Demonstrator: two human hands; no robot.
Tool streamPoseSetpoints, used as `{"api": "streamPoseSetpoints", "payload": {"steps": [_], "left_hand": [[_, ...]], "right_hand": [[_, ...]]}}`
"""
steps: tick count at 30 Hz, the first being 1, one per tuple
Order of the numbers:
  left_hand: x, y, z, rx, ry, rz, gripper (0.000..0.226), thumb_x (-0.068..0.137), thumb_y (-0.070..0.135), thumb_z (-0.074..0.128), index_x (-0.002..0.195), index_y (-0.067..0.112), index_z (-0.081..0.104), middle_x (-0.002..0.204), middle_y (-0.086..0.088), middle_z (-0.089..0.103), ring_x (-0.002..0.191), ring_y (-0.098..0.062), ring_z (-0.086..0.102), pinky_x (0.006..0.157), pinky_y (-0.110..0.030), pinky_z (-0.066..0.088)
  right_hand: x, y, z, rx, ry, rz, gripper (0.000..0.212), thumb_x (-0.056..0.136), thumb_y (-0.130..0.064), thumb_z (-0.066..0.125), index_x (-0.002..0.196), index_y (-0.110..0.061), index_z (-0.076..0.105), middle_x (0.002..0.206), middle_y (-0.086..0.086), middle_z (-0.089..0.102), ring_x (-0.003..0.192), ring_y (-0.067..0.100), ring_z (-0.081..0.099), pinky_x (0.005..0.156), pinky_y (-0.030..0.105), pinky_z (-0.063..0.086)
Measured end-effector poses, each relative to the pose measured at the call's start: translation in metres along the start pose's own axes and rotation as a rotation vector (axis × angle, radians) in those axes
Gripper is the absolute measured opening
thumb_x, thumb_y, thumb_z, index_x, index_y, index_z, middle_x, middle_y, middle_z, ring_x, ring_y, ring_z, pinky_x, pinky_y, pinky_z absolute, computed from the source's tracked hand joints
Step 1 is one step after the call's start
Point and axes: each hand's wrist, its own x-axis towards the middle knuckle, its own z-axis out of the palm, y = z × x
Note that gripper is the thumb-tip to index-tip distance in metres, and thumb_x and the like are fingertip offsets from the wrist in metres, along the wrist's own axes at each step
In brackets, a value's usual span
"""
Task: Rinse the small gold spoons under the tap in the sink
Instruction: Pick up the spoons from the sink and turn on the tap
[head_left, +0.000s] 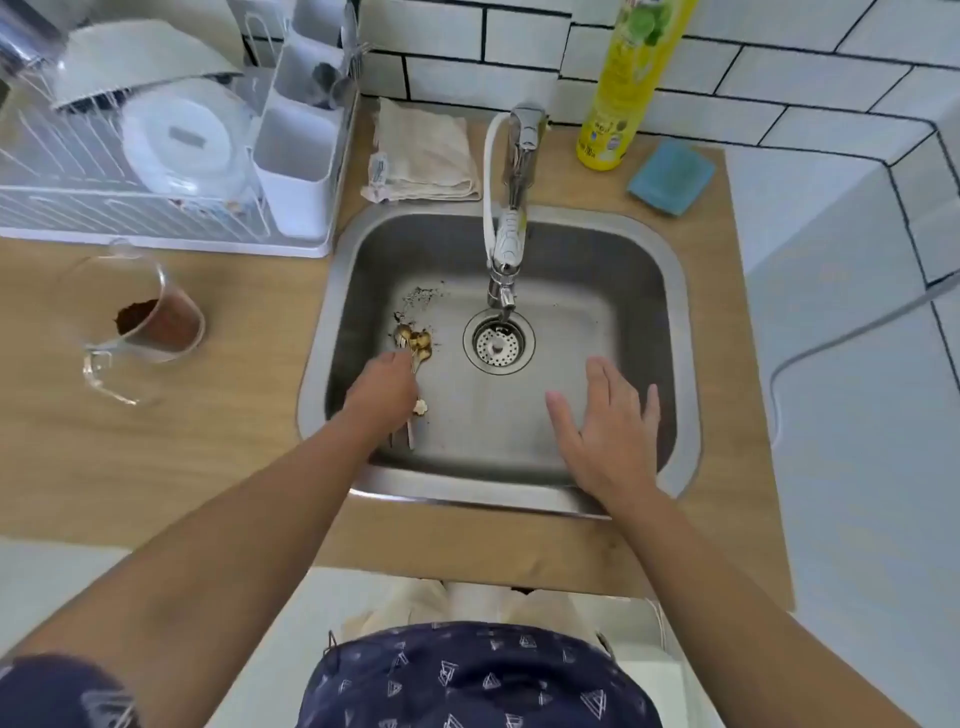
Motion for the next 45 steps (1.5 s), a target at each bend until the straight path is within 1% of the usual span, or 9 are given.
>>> {"api": "streamPoseSetpoints", "payload": {"steps": [3, 12, 18, 22, 25, 28, 31, 40, 45], "left_hand": [[0.017, -0.006, 0.004, 0.114, -0.107, -0.039, 0.033, 0.093, -0.001, 0.042, 0.126, 0.0, 0.047, 0.127, -0.022, 0.054, 0.113, -0.035, 0.054, 0.093, -0.045, 0.051], [0.033, -0.005, 0.008, 0.221, -0.148, -0.093, 0.034, 0.092, -0.005, 0.045, 0.125, 0.001, 0.044, 0.118, -0.024, 0.061, 0.106, -0.038, 0.063, 0.075, -0.041, 0.053], [0.026, -0.005, 0.003, 0.253, -0.13, -0.063, 0.032, 0.093, -0.004, 0.046, 0.124, 0.001, 0.049, 0.116, -0.021, 0.064, 0.103, -0.035, 0.066, 0.076, -0.04, 0.056], [0.009, 0.0, 0.002, 0.109, -0.071, -0.051, 0.025, 0.094, -0.001, 0.047, 0.116, 0.006, 0.057, 0.104, -0.015, 0.066, 0.087, -0.028, 0.065, 0.067, -0.036, 0.054], [-0.006, 0.01, 0.003, -0.122, 0.007, -0.012, 0.019, 0.098, 0.014, 0.053, 0.111, 0.009, 0.065, 0.103, -0.014, 0.069, 0.087, -0.028, 0.063, 0.072, -0.032, 0.049], [-0.023, 0.018, 0.003, -0.279, 0.07, 0.034, 0.018, 0.097, 0.02, 0.061, 0.109, 0.009, 0.069, 0.101, -0.011, 0.071, 0.091, -0.026, 0.065, 0.083, -0.036, 0.053], [-0.03, 0.02, 0.003, -0.324, 0.098, 0.058, 0.019, 0.096, 0.022, 0.062, 0.108, 0.01, 0.069, 0.099, -0.01, 0.072, 0.091, -0.025, 0.065, 0.084, -0.038, 0.053], [-0.034, 0.022, 0.0, -0.381, 0.116, 0.056, 0.018, 0.097, 0.023, 0.062, 0.107, 0.011, 0.07, 0.098, -0.007, 0.071, 0.087, -0.021, 0.064, 0.081, -0.036, 0.055], [-0.034, 0.022, 0.001, -0.374, 0.092, 0.043, 0.018, 0.097, 0.023, 0.062, 0.11, 0.012, 0.069, 0.099, -0.005, 0.071, 0.087, -0.018, 0.064, 0.08, -0.031, 0.053]], "right_hand": [[0.005, 0.0, 0.001, 0.038, 0.02, 0.013, 0.072, 0.1, -0.06, 0.032, 0.153, -0.013, 0.04, 0.158, 0.009, 0.045, 0.143, 0.03, 0.043, 0.123, 0.053, 0.019], [0.024, 0.007, -0.003, 0.153, 0.038, -0.011, 0.059, 0.102, -0.056, 0.039, 0.145, -0.017, 0.05, 0.148, 0.003, 0.054, 0.132, 0.024, 0.053, 0.11, 0.049, 0.033], [0.077, -0.026, -0.038, 0.53, 0.154, 0.045, 0.031, 0.101, -0.044, 0.054, 0.114, -0.021, 0.071, 0.103, -0.006, 0.072, 0.087, 0.007, 0.061, 0.081, 0.028, 0.047], [0.138, -0.069, -0.074, 0.896, 0.146, 0.115, 0.019, 0.099, -0.04, 0.057, 0.09, -0.028, 0.069, 0.079, -0.011, 0.072, 0.065, -0.002, 0.065, 0.061, 0.021, 0.052], [0.182, -0.1, -0.091, 1.14, 0.057, 0.21, 0.02, 0.105, -0.028, 0.055, 0.089, -0.016, 0.062, 0.077, -0.001, 0.07, 0.059, 0.003, 0.063, 0.054, 0.017, 0.051], [0.208, -0.115, -0.095, 1.169, -0.059, 0.306, 0.023, 0.106, -0.019, 0.054, 0.086, -0.009, 0.06, 0.074, 0.005, 0.07, 0.061, 0.011, 0.059, 0.052, 0.02, 0.05], [0.218, -0.118, -0.098, 1.15, -0.146, 0.32, 0.022, 0.107, -0.021, 0.053, 0.092, -0.008, 0.064, 0.079, 0.004, 0.074, 0.052, 0.005, 0.058, 0.044, 0.018, 0.046], [0.223, -0.127, -0.096, 1.127, -0.116, 0.361, 0.026, 0.108, -0.029, 0.053, 0.093, -0.01, 0.063, 0.078, -0.003, 0.07, 0.047, 0.0, 0.063, 0.037, 0.014, 0.039], [0.223, -0.134, -0.097, 1.228, -0.108, 0.371, 0.018, 0.109, -0.02, 0.047, 0.112, -0.005, 0.055, 0.082, 0.0, 0.063, 0.043, 0.007, 0.068, 0.03, 0.013, 0.033]]}}
